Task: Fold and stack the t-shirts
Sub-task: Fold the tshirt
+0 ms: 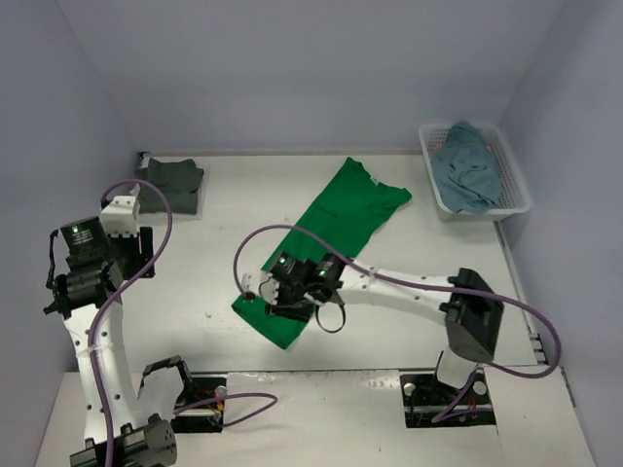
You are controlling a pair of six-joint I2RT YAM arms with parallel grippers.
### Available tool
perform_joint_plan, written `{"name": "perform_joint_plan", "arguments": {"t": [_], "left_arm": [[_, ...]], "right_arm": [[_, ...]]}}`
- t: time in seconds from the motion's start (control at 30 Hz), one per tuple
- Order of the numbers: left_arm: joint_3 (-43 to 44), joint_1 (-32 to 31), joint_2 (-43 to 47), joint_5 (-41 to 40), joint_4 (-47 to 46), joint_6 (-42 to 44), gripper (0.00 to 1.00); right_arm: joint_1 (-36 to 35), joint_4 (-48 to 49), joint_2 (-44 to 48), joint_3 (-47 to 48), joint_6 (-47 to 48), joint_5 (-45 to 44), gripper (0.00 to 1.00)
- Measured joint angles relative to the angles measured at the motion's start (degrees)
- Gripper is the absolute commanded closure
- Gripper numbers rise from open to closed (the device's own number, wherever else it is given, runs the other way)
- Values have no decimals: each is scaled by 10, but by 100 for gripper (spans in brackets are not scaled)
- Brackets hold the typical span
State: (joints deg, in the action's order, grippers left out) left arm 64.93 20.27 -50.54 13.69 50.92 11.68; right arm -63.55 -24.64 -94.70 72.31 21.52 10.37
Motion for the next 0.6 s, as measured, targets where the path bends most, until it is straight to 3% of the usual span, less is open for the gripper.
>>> {"name": "perform_joint_plan", "arguments": {"t": [0.2,0.37,0.6], "left_arm": [[-36,0,20,-11,3,0,42],[-39,0,21,-23,2,0,42],[-47,0,31,-59,-6,-2,42]], "right_arm": [[-62,0,-114,45,6,1,61],[-59,3,-161,89,6,-17,52],[-55,33,-207,136,2,-36,48]]}}
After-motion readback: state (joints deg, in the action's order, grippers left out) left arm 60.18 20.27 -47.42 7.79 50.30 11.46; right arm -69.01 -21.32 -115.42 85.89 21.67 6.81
